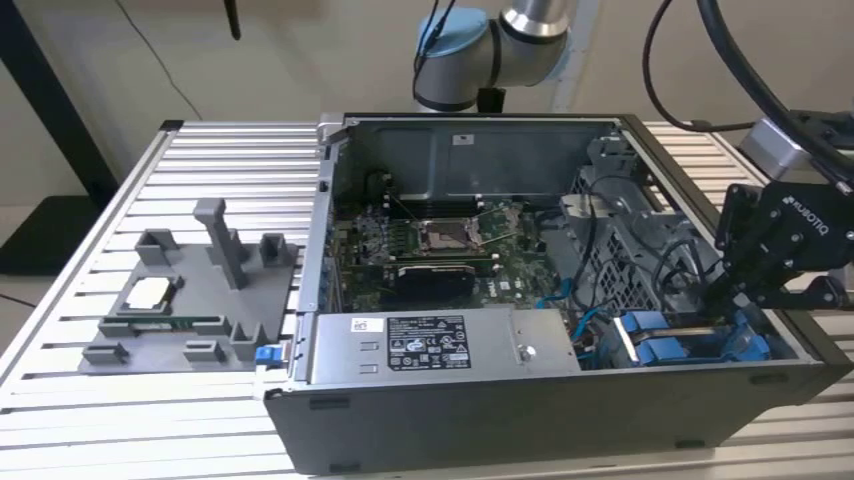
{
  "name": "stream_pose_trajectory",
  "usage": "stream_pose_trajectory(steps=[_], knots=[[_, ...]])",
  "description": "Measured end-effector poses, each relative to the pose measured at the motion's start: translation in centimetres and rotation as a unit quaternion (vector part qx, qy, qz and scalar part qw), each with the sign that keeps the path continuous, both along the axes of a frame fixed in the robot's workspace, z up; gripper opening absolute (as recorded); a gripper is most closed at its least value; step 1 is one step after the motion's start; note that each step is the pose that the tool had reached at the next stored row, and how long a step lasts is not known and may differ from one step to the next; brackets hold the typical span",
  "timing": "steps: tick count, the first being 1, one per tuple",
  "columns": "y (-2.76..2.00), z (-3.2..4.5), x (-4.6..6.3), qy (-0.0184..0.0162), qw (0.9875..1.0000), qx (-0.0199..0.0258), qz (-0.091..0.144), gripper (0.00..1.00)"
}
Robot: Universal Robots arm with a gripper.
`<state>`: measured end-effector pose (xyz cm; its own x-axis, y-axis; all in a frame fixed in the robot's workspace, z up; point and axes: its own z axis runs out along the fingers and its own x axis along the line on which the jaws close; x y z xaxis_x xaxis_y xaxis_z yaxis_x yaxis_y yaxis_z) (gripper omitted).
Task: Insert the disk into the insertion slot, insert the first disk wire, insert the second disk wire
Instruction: 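Insert the first disk wire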
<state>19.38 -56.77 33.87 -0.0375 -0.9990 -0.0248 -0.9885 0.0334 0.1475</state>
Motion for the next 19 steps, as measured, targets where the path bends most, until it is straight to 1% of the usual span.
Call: stream_pose_trajectory(steps=[7, 13, 15, 16, 19], knots=[[0.0, -0.3, -0.02, 0.0, 1.0, 0.0, -0.009, 0.19], [0.0, -0.55, -0.04, -0.0001, 0.9999, -0.0002, -0.012, 0.19], [0.0, -0.58, -0.05, 0.0, 0.9999, 0.0006, -0.012, 0.21], [-0.01, -0.53, -0.06, 0.0, 0.9999, 0.0007, -0.013, 0.27], [0.0, 0.03, -0.07, 0.0, 0.9999, 0.0006, -0.013, 0.27]])
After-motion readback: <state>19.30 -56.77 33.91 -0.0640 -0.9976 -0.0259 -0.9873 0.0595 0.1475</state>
